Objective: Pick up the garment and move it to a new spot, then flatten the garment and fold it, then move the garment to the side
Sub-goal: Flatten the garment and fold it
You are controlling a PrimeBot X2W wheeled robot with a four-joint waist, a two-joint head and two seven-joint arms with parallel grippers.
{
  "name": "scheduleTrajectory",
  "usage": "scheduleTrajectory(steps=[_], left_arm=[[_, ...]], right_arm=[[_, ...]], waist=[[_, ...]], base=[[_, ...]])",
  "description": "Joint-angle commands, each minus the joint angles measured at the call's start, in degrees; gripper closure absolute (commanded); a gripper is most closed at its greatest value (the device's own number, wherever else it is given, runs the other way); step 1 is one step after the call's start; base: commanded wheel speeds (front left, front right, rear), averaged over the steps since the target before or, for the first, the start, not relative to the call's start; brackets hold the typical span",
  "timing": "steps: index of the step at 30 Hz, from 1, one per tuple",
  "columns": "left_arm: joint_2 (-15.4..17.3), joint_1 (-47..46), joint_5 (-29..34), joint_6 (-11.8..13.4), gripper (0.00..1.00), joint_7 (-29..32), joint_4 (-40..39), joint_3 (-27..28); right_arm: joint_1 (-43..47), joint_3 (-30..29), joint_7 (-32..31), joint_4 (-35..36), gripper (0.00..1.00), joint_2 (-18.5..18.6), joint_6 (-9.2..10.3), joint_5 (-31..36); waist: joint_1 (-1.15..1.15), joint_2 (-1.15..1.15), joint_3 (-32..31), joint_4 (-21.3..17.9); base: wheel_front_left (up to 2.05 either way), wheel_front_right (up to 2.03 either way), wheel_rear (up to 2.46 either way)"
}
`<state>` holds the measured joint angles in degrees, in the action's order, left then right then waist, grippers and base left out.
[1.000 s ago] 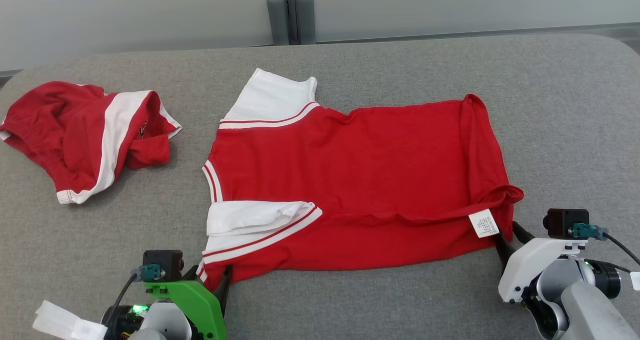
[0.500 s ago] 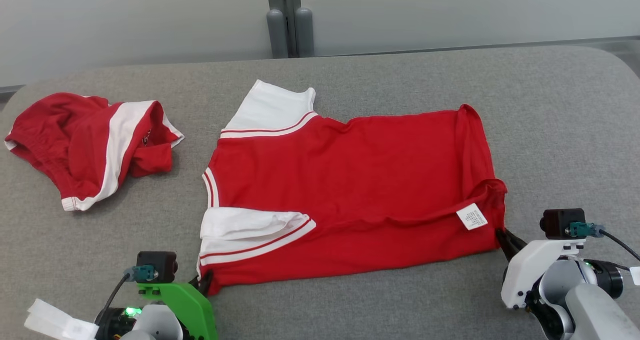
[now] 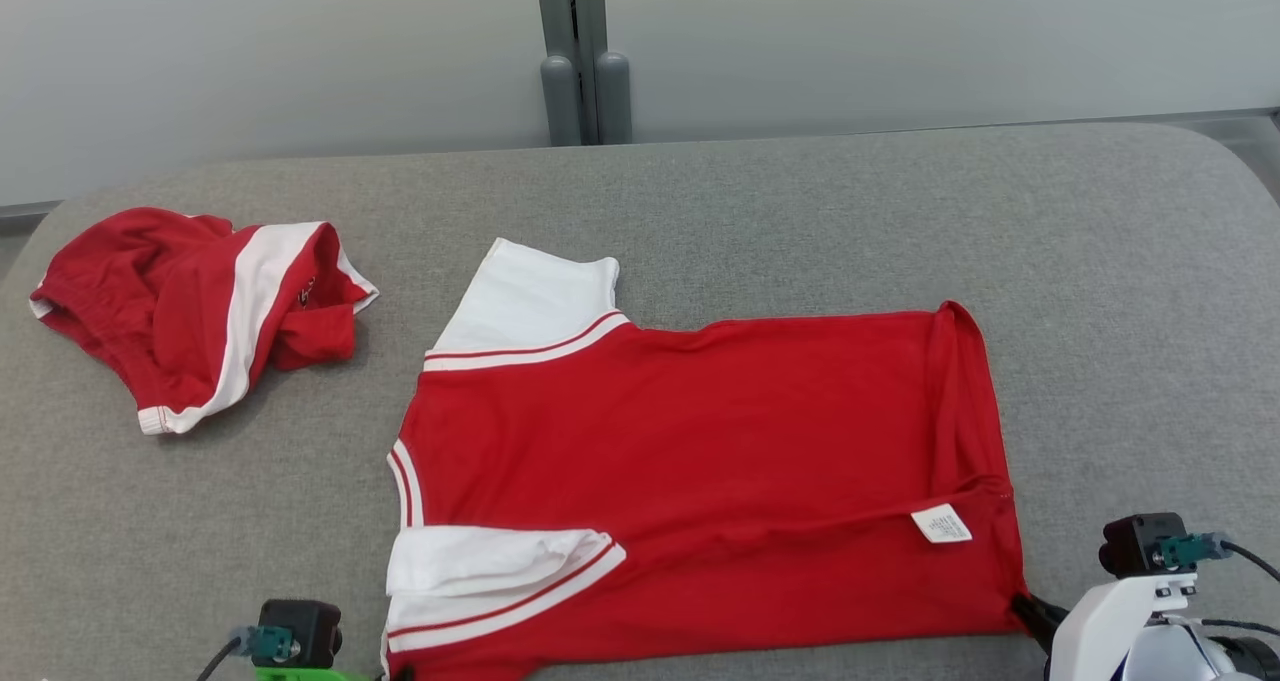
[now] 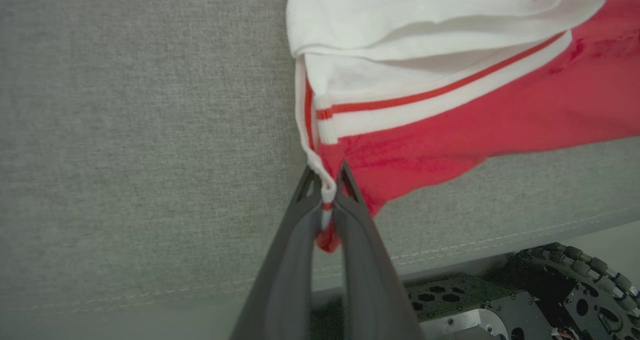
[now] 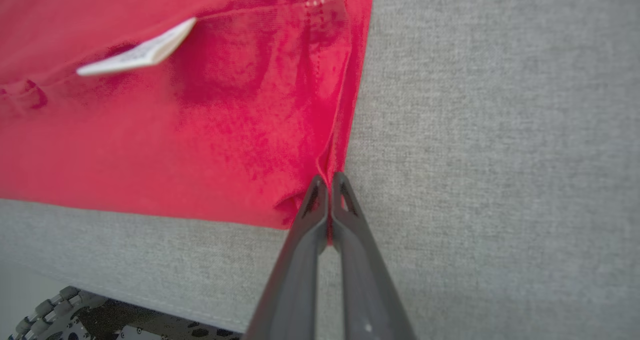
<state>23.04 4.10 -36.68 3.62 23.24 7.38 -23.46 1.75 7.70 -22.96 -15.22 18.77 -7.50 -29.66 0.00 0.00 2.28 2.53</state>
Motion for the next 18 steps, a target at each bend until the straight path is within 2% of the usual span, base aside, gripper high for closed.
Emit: scheduleTrajectory(steps=[1, 2, 3, 4, 5, 6, 13, 18], left_arm=[[0.5, 1.7, -1.2, 0.6, 1.0, 0.5, -1.0, 0.3], [0.6, 2.3, -1.4, 0.7, 1.0, 0.8, -1.7, 0.5], [0.7, 2.7, -1.4, 0.9, 0.9, 0.7, -2.3, 0.6], [0.8, 3.0, -1.6, 1.1, 0.0, 0.6, -2.6, 0.8], [1.0, 3.3, -1.6, 1.1, 0.0, 0.6, -3.0, 0.8], [1.2, 3.4, -1.3, 1.4, 0.0, 0.7, -3.2, 0.7], [3.4, 0.3, 0.4, 1.5, 0.0, -0.9, -6.2, 2.1], [5.2, -5.0, 1.9, -0.1, 0.0, -2.9, -9.2, 3.6]], right_arm=[[1.7, -0.8, -0.8, 0.8, 1.0, -0.5, 0.02, -0.1], [2.2, -1.3, -1.0, 1.3, 1.0, -0.8, 0.01, 0.1], [2.7, -1.7, -1.2, 1.8, 0.94, -1.2, 0.02, 0.4], [3.2, -2.1, -1.5, 2.1, 0.6, -1.5, 0.02, 0.7], [3.6, -2.7, -1.6, 2.6, 0.08, -1.8, 0.02, 1.1], [3.9, -3.3, -1.6, 3.1, 0.0, -2.2, 0.01, 1.5], [3.6, -5.8, -2.3, 8.4, 0.0, -2.5, 0.01, 3.3], [0.9, -8.2, -0.4, 13.4, 0.0, -2.2, 0.01, 2.2]], waist=[[0.0, 0.0, 0.2, -0.2], [0.0, 0.0, 0.2, -0.3], [0.0, 0.0, 0.3, -0.3], [0.0, 0.0, 0.3, -0.3], [0.0, 0.0, 0.3, -0.3], [0.0, 0.0, 0.3, -0.3], [0.0, 0.0, 0.0, -0.8], [0.0, 0.0, 1.5, -1.1]], base=[[0.0, 0.0, 0.0], [0.0, 0.0, 0.0], [0.0, 0.0, 0.0], [0.0, 0.0, 0.0], [0.0, 0.0, 0.0], [0.0, 0.0, 0.0], [0.0, 0.0, 0.0], [0.0, 0.0, 0.0]])
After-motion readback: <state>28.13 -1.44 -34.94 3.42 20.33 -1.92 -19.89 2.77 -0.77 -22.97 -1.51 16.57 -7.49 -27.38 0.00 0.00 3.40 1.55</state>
